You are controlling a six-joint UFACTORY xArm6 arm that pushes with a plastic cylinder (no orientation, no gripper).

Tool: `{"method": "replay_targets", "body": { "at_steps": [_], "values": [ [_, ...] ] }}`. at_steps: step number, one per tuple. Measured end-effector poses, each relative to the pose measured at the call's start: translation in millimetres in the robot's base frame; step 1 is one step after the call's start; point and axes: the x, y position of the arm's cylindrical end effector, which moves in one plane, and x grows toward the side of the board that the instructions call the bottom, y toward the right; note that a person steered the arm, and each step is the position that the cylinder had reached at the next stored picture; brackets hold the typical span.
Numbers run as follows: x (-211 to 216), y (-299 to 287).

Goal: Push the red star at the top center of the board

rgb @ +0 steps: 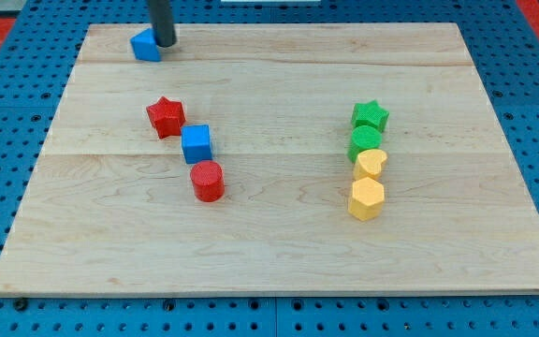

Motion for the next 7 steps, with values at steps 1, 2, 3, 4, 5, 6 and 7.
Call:
{"method": "replay_targets", "body": {
  "at_steps": [1, 2, 3, 4, 5, 6, 7],
  "values": [
    [0, -18],
    [0, -4],
    [0, 1],
    [0, 11],
    [7, 63],
    [35, 149],
    [88, 186]
  ]
}}
